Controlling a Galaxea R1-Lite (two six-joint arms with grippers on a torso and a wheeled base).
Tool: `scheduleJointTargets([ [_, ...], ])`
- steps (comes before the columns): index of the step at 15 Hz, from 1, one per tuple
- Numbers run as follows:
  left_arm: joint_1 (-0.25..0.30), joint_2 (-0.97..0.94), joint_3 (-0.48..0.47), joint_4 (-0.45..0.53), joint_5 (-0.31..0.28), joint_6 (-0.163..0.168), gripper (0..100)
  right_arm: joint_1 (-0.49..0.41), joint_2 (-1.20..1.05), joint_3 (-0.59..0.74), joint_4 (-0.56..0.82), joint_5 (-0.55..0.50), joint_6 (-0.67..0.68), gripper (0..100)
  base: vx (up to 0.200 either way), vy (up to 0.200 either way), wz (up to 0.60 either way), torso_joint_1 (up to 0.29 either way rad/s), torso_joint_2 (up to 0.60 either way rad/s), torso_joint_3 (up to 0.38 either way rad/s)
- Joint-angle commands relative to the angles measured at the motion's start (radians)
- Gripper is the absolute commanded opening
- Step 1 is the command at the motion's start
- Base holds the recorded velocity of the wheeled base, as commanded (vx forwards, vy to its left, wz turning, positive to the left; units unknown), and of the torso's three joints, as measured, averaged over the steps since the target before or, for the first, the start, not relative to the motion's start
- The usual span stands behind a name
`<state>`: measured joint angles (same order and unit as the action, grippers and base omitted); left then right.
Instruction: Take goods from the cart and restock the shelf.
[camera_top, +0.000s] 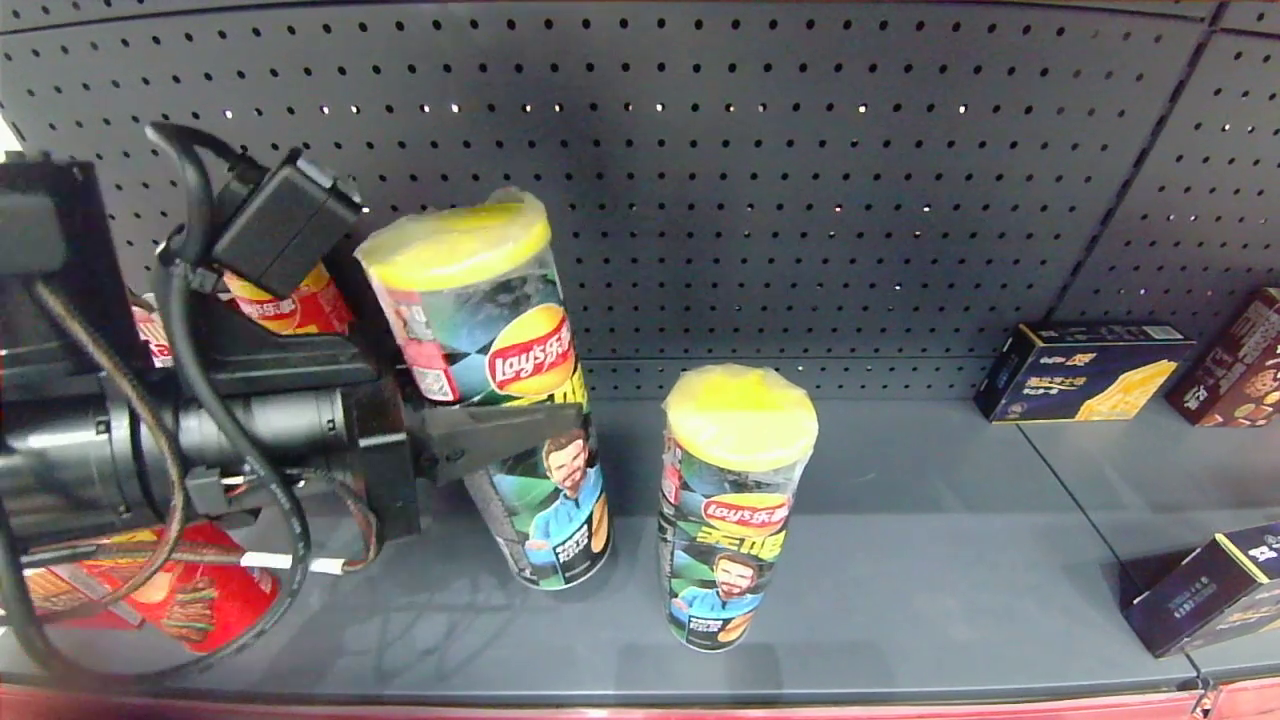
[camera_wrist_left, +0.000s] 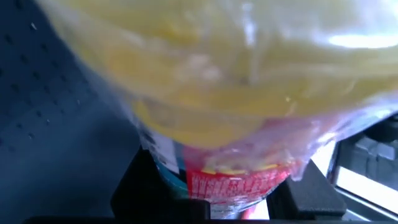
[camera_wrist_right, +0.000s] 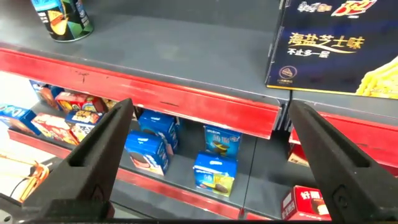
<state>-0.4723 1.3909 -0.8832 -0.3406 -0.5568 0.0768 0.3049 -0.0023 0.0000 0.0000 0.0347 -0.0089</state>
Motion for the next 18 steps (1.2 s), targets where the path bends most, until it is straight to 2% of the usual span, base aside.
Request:
scheduleJointTargets([
  [1,0.024,0.122,-0.126,0.022,-0.031,0.020,0,0.000,0.002,0.000,0.000,0.001,0.000,100,0.000,0.000,0.00,0.000,0.00,0.000],
  [2,0.050,0.169,-0.148,0.022,-0.054,0.061,0,0.000,0.002,0.000,0.000,0.001,0.000,100,0.000,0.000,0.00,0.000,0.00,0.000],
  [3,0.060,0.208,-0.171,0.023,-0.086,0.110,0,0.000,0.002,0.000,0.000,0.001,0.000,100,0.000,0.000,0.00,0.000,0.00,0.000],
  [4,0.063,0.249,-0.192,0.023,-0.104,0.144,0,0.000,0.002,0.000,0.000,0.001,0.000,100,0.000,0.000,0.00,0.000,0.00,0.000],
  [6,0.075,0.326,-0.263,0.023,-0.109,0.186,0,0.000,0.002,0.000,0.000,0.001,0.000,100,0.000,0.000,0.00,0.000,0.00,0.000],
  [8,0.075,0.404,-0.362,0.023,-0.120,0.189,0,0.000,0.002,0.000,0.000,0.001,0.000,100,0.000,0.000,0.00,0.000,0.00,0.000],
  [10,0.083,0.456,-0.445,0.066,-0.193,0.187,0,0.000,0.002,0.000,0.000,0.001,0.000,100,0.000,0.000,0.00,0.000,0.00,0.000],
  [11,0.083,0.459,-0.451,0.072,-0.193,0.187,0,0.000,0.002,0.000,0.000,0.001,0.000,100,0.000,0.000,0.00,0.000,0.00,0.000],
  [12,0.083,0.496,-0.508,0.112,-0.195,0.189,0,0.000,0.002,0.000,0.000,0.001,0.000,100,0.000,0.000,0.00,0.000,0.00,0.000],
  [13,0.083,0.517,-0.533,0.112,-0.195,0.190,0,0.000,0.002,0.000,0.000,0.001,0.000,100,0.000,0.000,0.00,0.000,0.00,0.000],
  [16,0.083,0.559,-0.566,0.114,-0.195,0.218,0,0.000,0.002,0.000,0.000,0.001,0.000,100,0.000,0.000,0.00,0.000,0.00,0.000],
  [17,0.081,0.580,-0.582,0.115,-0.196,0.244,0,0.000,0.002,0.000,0.000,0.001,0.000,100,0.000,0.000,0.00,0.000,0.00,0.000],
  [18,0.081,0.591,-0.585,0.115,-0.196,0.248,0,0.000,0.002,0.000,0.000,0.001,0.000,100,0.000,0.000,0.00,0.000,0.00,0.000],
])
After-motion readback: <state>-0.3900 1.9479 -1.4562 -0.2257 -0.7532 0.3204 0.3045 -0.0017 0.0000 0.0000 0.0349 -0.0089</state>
